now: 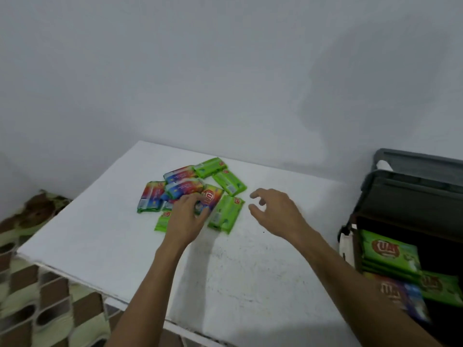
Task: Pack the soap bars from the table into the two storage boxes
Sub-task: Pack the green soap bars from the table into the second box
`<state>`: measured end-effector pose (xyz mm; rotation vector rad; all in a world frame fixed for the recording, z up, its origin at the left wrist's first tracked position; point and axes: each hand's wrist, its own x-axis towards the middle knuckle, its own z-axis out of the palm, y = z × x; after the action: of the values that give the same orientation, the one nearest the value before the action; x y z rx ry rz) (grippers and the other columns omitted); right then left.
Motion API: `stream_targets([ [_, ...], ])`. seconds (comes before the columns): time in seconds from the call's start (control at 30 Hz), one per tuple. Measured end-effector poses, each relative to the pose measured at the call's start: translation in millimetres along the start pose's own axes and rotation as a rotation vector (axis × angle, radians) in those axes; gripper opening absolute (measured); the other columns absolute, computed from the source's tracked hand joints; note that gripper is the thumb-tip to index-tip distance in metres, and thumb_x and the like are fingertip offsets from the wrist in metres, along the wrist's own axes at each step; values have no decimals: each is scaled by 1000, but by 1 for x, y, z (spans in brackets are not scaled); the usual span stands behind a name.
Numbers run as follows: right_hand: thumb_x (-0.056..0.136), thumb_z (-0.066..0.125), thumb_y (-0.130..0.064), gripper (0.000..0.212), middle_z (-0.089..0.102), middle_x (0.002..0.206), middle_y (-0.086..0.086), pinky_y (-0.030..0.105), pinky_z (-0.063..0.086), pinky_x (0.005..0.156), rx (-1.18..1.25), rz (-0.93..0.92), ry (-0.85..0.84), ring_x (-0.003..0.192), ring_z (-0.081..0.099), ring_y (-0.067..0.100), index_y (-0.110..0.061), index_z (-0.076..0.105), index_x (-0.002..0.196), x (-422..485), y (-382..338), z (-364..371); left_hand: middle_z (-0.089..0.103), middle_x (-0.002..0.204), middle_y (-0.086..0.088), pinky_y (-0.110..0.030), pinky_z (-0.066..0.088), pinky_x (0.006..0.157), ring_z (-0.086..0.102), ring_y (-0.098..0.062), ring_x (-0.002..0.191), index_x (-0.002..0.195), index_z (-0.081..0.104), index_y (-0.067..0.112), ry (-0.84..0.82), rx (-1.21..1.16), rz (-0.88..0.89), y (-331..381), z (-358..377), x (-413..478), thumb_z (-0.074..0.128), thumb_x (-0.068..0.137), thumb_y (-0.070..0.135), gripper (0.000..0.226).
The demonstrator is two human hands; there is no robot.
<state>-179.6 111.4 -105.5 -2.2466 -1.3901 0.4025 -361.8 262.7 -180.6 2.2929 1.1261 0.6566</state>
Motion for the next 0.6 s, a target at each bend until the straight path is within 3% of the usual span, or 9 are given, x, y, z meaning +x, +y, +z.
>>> stream_targets([
  [0.1, 93, 56, -36, 41, 55, 125, 10, 33, 45, 89, -53, -68, -168, 110, 55, 26, -23, 56, 132, 28, -11, 38, 61, 115, -9, -42, 47, 88, 54, -28, 106, 114, 64, 16, 8, 58, -77, -29, -8, 18, 65, 87, 26, 29],
  [0.3, 92, 55, -48, 59, 26, 148, 18, 49, 36, 106, -314, -155, -383, 135, 25, 38, -33, 37, 146, 62, -17, 94, 49, 136, -15, -47, 34, 102, 42, -35, 124, 128, 54, 14, -23, 272, -79, -64, -11, 57, 63, 87, 35, 46],
  [0.47, 89, 53, -57, 62, 24, 147, 19, 49, 36, 105, -512, -212, -377, 135, 19, 42, -37, 35, 146, 66, -16, 112, 43, 144, -12, -48, 33, 108, 39, -35, 130, 139, 44, 20, -205, 327, -119, -74, -15, 79, 61, 89, 42, 57],
  [0.6, 86, 59, -57, 58, 28, 143, 17, 48, 41, 99, -496, -235, -380, 130, 23, 42, -35, 44, 137, 68, -15, 109, 48, 139, -12, -47, 38, 103, 43, -36, 124, 137, 46, 23, -201, 299, -108, -77, -16, 82, 63, 88, 41, 55],
])
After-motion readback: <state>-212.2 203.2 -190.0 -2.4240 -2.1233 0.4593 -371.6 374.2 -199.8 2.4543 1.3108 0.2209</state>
